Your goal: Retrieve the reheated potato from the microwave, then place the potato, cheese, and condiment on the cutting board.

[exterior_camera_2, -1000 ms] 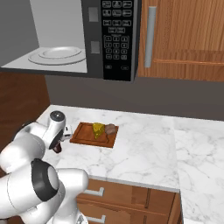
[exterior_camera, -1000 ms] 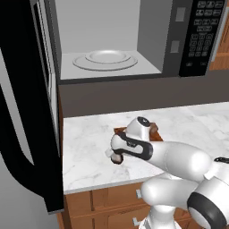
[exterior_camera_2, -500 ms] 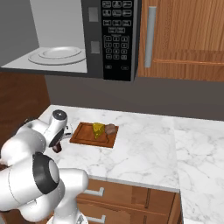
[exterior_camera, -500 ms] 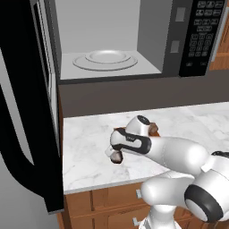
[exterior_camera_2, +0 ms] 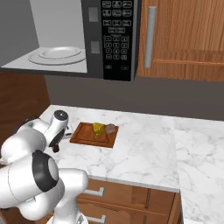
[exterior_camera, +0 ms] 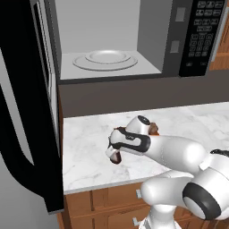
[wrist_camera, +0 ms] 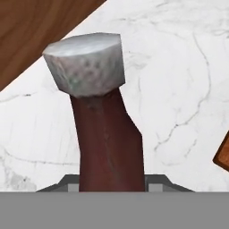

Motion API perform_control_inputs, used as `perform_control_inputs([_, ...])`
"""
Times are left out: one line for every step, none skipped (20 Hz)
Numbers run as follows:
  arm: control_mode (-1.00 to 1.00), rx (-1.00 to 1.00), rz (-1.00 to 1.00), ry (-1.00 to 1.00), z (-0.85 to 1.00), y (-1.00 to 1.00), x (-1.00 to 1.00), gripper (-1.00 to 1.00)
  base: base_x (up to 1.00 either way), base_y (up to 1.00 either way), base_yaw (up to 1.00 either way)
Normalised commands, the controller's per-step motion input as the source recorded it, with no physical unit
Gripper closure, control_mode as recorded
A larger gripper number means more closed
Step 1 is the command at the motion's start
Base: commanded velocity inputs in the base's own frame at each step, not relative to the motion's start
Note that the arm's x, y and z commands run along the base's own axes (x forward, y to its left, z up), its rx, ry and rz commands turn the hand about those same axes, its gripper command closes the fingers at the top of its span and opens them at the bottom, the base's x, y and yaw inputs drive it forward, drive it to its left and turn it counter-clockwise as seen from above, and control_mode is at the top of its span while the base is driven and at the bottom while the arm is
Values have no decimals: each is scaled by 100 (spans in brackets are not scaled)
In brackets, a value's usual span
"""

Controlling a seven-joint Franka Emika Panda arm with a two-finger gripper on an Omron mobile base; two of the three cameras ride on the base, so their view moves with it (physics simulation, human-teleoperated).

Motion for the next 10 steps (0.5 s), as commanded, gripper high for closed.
perform_control_inputs([-100,0,0,0,-4,-5,-8,100,0,0,0])
perform_control_inputs([-100,0,0,0,0,-6,-3,100,0,0,0])
perform_control_inputs([-100,0,0,0,0,-3,-2,100,0,0,0])
perform_control_inputs([-100,0,0,-1,7,-9,0,100,0,0,0])
perform_control_inputs([-100,0,0,-1,15,-10,0,100,0,0,0])
perform_control_inputs([-100,2,0,0,18,-12,0,100,0,0,0])
perform_control_inputs([-100,1,0,-3,32,-18,0,100,0,0,0])
perform_control_inputs([-100,1,0,-3,34,-21,0,100,0,0,0])
perform_control_inputs([-100,1,0,-2,35,-22,0,100,0,0,0])
perform_control_inputs([-100,0,0,-5,34,-23,0,100,0,0,0])
